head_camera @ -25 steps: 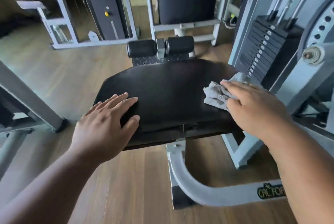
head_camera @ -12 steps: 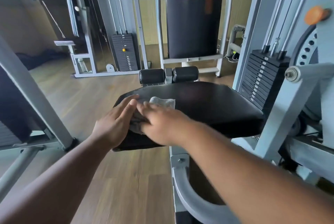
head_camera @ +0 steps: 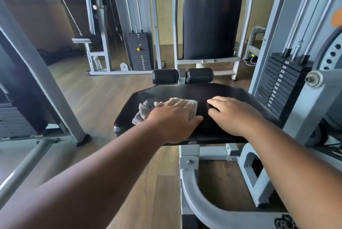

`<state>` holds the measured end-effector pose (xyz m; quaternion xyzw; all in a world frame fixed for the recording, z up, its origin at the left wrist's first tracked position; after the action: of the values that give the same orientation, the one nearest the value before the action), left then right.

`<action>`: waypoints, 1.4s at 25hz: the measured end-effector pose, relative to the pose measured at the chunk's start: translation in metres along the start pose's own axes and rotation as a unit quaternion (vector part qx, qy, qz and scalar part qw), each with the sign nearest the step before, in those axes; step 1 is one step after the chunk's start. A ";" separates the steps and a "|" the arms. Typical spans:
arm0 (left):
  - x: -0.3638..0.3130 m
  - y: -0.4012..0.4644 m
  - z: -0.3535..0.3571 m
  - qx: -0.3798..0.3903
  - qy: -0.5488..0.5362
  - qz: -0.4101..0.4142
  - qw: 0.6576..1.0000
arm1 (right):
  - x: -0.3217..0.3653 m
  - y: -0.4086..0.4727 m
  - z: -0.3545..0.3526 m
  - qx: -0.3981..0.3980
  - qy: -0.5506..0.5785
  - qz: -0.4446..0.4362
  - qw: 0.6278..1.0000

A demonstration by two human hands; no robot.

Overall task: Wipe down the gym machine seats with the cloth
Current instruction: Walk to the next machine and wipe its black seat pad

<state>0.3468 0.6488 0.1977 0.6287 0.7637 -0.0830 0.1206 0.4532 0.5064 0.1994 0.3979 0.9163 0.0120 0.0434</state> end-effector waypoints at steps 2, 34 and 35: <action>0.020 -0.014 -0.004 -0.005 -0.024 0.001 1.000 | -0.002 0.000 0.002 0.000 -0.006 0.001 1.000; 0.117 -0.036 -0.029 -0.225 -0.515 -0.206 0.801 | -0.001 0.007 0.007 -0.063 0.015 0.008 0.998; 0.116 -0.050 -0.022 -0.258 -0.500 -0.185 0.806 | -0.001 0.007 0.008 -0.065 0.016 0.010 0.998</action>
<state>0.2746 0.7547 0.1841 0.2930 0.6925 -0.2062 0.6262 0.4591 0.5103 0.1918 0.4035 0.9100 0.0783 0.0539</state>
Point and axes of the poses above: each hand's wrist, its own y-axis towards the middle knuckle, its own z-axis out of the palm, x = y × z, the point moved 2 cm from there along y, towards the middle knuckle, and after that the axes turned 14 degrees about -y, right-handed, at the moved point
